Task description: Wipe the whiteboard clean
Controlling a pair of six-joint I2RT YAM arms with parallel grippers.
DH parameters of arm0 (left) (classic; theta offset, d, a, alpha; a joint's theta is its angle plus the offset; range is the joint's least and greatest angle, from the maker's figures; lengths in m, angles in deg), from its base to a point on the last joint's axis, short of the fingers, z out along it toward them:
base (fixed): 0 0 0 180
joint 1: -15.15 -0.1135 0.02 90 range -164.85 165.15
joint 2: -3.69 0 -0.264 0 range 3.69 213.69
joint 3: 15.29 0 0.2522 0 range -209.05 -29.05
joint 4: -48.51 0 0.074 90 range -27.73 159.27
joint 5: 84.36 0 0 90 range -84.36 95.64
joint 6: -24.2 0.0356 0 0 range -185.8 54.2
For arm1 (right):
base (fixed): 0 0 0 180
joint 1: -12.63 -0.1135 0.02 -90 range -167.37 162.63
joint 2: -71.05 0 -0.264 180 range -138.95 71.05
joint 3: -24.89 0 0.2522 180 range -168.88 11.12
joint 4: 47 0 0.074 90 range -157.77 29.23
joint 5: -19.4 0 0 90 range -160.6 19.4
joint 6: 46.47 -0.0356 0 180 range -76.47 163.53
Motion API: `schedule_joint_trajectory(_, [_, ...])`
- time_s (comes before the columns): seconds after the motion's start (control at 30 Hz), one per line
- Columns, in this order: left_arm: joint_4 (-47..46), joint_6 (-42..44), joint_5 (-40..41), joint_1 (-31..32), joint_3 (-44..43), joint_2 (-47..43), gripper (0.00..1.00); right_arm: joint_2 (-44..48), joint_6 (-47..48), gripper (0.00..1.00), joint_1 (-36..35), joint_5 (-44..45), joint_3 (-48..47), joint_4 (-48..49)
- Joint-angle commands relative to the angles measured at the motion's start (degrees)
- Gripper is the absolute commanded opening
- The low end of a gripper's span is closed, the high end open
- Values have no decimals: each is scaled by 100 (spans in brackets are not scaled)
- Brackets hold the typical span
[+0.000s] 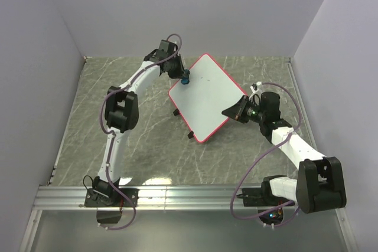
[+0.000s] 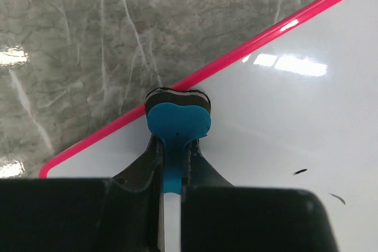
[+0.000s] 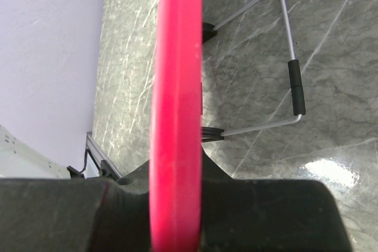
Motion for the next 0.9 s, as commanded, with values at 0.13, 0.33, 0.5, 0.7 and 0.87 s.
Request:
schedule_joint_trajectory(0.13, [-420, 567, -492, 544, 503, -133, 0, -339, 505, 0, -187, 164, 152, -896])
schedule_joint_trajectory(0.33, [-526, 911, -986, 1133, -121, -168, 0, -365, 513, 0, -187, 137, 144, -922])
schedule_joint_trajectory(0.5, [-588, 859, -1338, 1230, -149, -98, 0, -304, 566, 0, -187, 146, 117, -1063])
schedule_joint_trajectory(0.7, [-1001, 595, -1883, 1231, -61, -115, 0, -269, 566, 0, -205, 120, 152, -1063])
schedule_joint_trajectory(0.87, [-1141, 411, -1900, 1064, -87, -28, 0, -225, 583, 0, -205, 119, 196, -1115])
